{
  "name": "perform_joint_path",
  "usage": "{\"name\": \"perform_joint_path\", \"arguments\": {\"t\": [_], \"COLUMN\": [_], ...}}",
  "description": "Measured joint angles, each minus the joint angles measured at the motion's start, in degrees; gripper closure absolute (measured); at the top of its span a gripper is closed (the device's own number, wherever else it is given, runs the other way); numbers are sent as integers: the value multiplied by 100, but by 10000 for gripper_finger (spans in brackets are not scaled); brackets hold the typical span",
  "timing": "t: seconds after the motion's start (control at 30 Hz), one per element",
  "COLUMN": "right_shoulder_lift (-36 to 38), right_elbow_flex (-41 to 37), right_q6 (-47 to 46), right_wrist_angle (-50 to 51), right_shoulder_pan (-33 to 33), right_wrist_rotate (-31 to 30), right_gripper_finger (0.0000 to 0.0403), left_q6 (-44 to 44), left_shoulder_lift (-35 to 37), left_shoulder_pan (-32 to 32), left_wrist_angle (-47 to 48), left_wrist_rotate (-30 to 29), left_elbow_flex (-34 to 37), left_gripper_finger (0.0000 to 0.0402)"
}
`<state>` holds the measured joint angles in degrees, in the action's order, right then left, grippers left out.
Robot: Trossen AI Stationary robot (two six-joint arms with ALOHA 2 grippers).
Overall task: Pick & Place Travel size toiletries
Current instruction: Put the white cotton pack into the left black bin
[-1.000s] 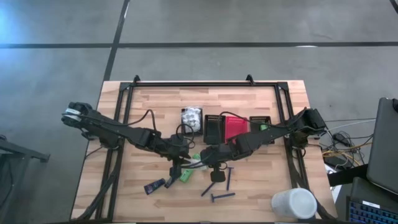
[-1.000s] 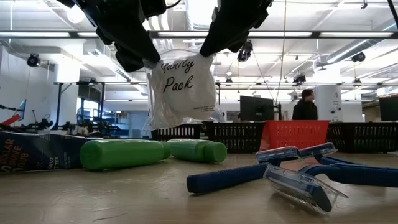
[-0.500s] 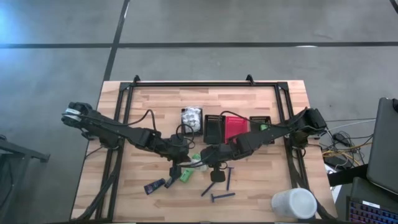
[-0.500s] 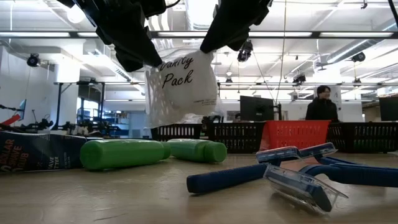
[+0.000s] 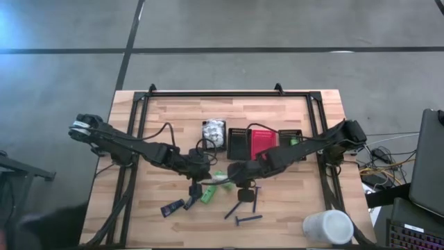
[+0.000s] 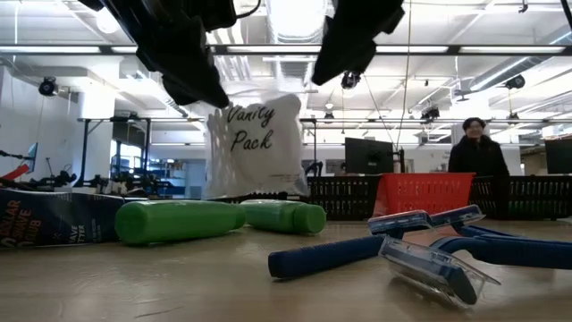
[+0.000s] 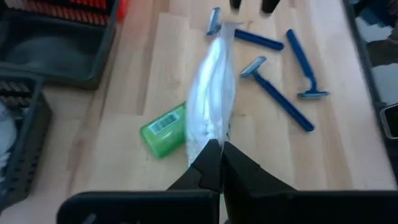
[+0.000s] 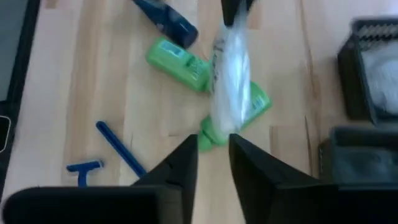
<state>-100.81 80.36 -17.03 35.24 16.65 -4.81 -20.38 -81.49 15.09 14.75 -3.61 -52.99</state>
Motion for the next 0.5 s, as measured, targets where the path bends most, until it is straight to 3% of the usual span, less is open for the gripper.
{"name": "perform_joint_path", "arguments": {"t": [0.07, 0.23, 0.5], "right_shoulder_lift": [103, 570, 1431], "right_elbow_flex": [0, -5, -389], "right_q6": [-199, -704, -2146], "right_wrist_angle": [158, 764, 1398], "right_shoulder_pan": [49, 360, 594], "right_wrist_rotate": [-188, -1372, -1723], "right_gripper_finger": [290, 236, 208], "left_q6": [-4, -113, 461], "left_shoulder_lift": [0, 23, 261], "left_shoulder_pan": [-4, -152, -964], "left_wrist_angle": [73, 154, 1205], "left_wrist_rotate": [-120, -251, -492], "left_elbow_flex": [0, -5, -558], "left_gripper_finger": [399, 400, 400]}}
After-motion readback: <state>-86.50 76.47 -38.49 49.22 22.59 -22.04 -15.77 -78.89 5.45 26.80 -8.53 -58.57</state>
